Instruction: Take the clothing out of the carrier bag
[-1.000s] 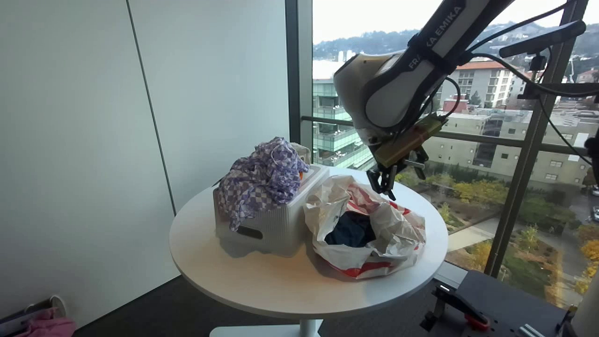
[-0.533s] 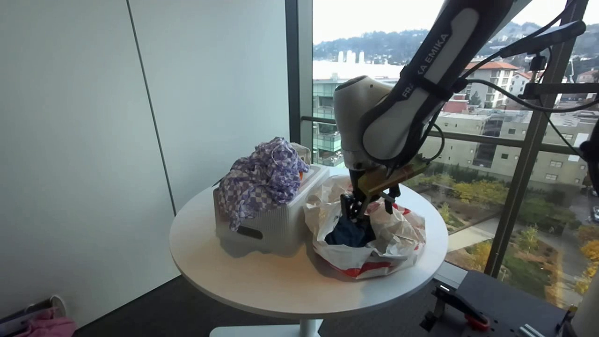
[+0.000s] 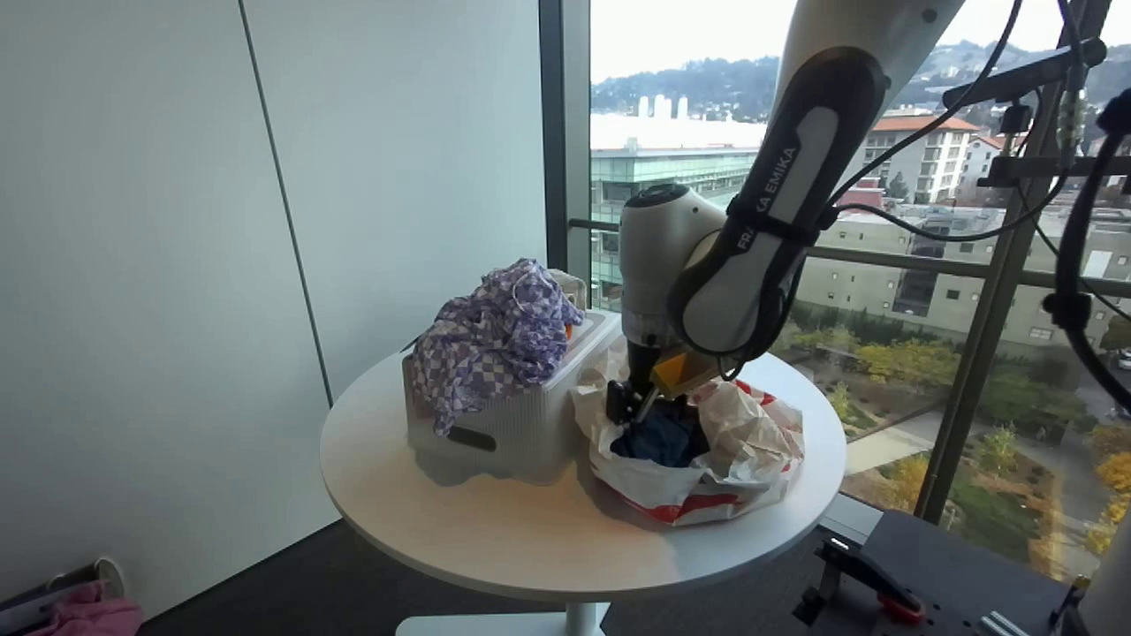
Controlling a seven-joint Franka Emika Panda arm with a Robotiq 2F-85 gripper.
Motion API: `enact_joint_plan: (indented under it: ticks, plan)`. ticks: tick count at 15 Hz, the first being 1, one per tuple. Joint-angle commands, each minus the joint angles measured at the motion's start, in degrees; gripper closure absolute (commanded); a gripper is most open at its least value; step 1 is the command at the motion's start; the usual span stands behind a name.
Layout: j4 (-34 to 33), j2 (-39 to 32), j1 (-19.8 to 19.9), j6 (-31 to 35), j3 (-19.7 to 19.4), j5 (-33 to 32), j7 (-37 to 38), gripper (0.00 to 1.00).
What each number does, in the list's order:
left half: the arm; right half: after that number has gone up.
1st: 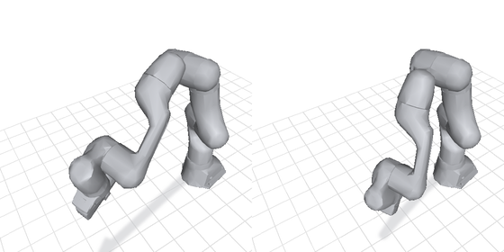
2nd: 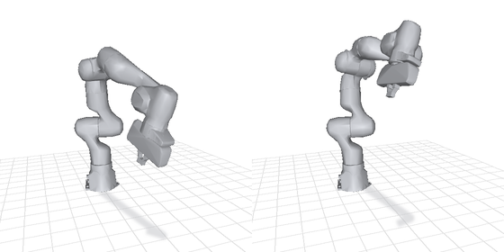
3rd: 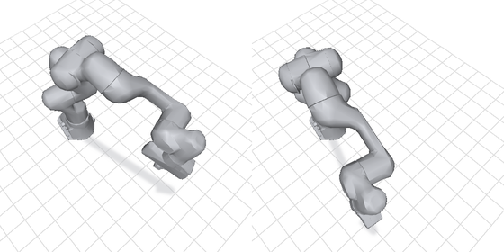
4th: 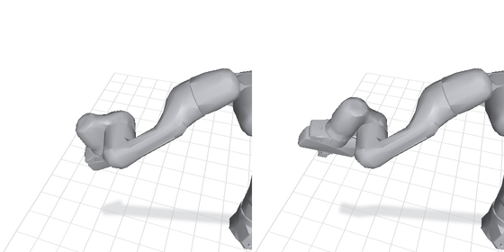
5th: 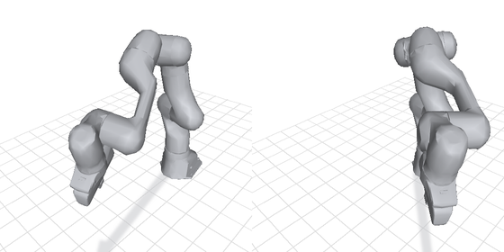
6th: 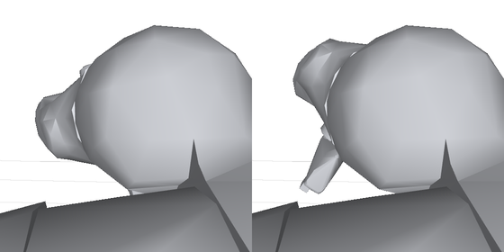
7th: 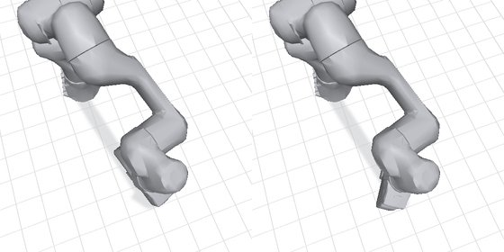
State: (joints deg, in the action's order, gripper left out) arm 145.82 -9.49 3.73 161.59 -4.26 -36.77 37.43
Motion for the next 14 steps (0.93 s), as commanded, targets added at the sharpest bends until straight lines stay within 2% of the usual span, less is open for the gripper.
enact_joint_plan:
  ticks: [1,8,9,10,14]
  plan:
    - [-5.75,-7.27,0.03,4.84,-3.04,-6.28,1.97,0.0]
    - [-10.95,-16.13,-0.7,7.89,-8.37,-10.87,3.23,0.0]
    - [-11.12,-16.49,-0.77,7.91,-8.53,-10.97,3.15,0.25]
    - [-10.85,-16.27,-0.43,7.76,-8.05,-10.05,2.86,0.26]
    - [-9.05,-13.59,0.05,4.49,-6.46,-7.54,2.17,0.57]
